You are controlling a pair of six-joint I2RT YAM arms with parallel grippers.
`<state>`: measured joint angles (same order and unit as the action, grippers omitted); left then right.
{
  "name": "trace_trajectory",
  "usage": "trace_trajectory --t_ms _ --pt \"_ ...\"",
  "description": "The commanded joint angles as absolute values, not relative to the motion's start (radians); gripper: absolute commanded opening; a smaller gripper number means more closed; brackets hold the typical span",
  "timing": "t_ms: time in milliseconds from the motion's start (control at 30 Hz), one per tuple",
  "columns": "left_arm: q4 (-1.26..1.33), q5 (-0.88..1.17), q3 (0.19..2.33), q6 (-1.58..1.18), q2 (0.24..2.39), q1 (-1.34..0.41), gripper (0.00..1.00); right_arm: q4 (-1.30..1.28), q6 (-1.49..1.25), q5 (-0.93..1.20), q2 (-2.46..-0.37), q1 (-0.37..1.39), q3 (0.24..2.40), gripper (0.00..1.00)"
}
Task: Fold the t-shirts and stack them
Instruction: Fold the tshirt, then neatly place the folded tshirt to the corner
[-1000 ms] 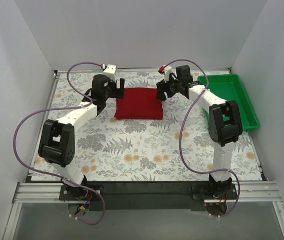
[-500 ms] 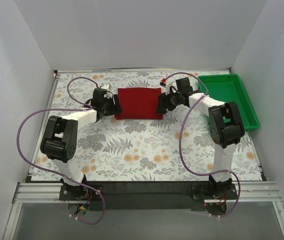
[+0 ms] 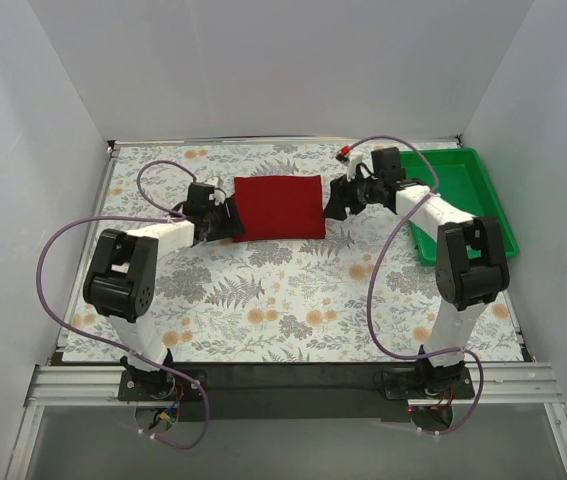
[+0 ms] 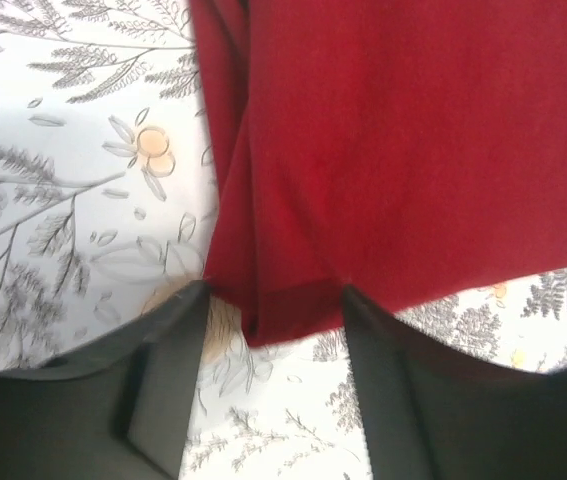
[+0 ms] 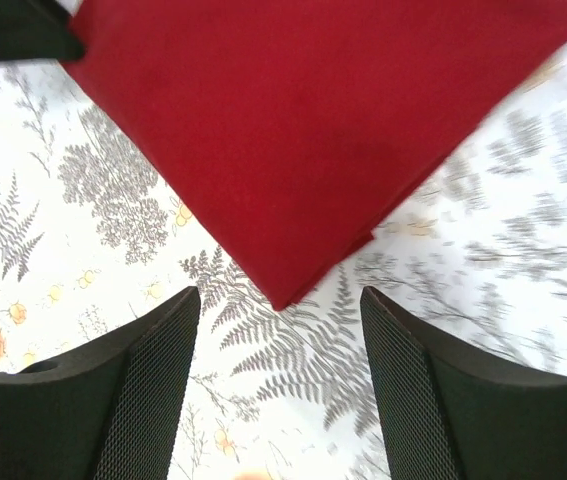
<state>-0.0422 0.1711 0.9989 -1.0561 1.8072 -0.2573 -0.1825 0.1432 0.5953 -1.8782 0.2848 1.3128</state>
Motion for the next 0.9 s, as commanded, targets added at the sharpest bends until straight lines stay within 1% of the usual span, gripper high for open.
trace_trajectory --t_ms 0,67,133,200,333,533,633,733,767,867 --pt "-0.066 0.15 0.98 -1.071 1.669 -0.252 0.54 -0.179 0.192 0.638 -1.747 0.236 1.304 0.61" --pt "-0.071 0.147 0.982 -1.078 1.638 -0.247 0.63 -0.192 0.221 0.664 -1.695 0.21 1.289 0.63" --pt "-0.072 0.158 0.989 -1.086 1.629 -0.241 0.66 -0.193 0.23 0.681 -1.663 0.193 1.261 0.64" --pt "-0.072 0.205 1.008 -1.091 1.649 -0.229 0.67 -0.193 0.242 0.719 -1.626 0.172 1.24 0.65" --pt "-0.112 0.275 1.148 -1.094 1.822 -0.216 0.67 -0.192 0.276 0.77 -1.56 0.158 1.166 0.66" --pt "-0.153 0.213 1.299 -1.1 1.985 -0.207 0.67 -0.166 0.307 0.813 -1.491 0.141 1.088 0.67" --pt "-0.186 0.195 1.371 -1.098 2.046 -0.203 0.63 -0.141 0.295 0.834 -1.474 0.126 1.062 0.68" --pt "-0.218 0.253 1.42 -1.098 2.094 -0.199 0.49 -0.133 0.287 0.847 -1.476 0.11 1.052 0.67" --pt "-0.221 0.268 1.425 -1.1 2.1 -0.199 0.42 -0.132 0.285 0.848 -1.474 0.104 1.052 0.68" --pt "-0.221 0.302 1.42 -1.111 2.114 -0.199 0.38 -0.13 0.284 0.859 -1.479 0.098 1.049 0.67"
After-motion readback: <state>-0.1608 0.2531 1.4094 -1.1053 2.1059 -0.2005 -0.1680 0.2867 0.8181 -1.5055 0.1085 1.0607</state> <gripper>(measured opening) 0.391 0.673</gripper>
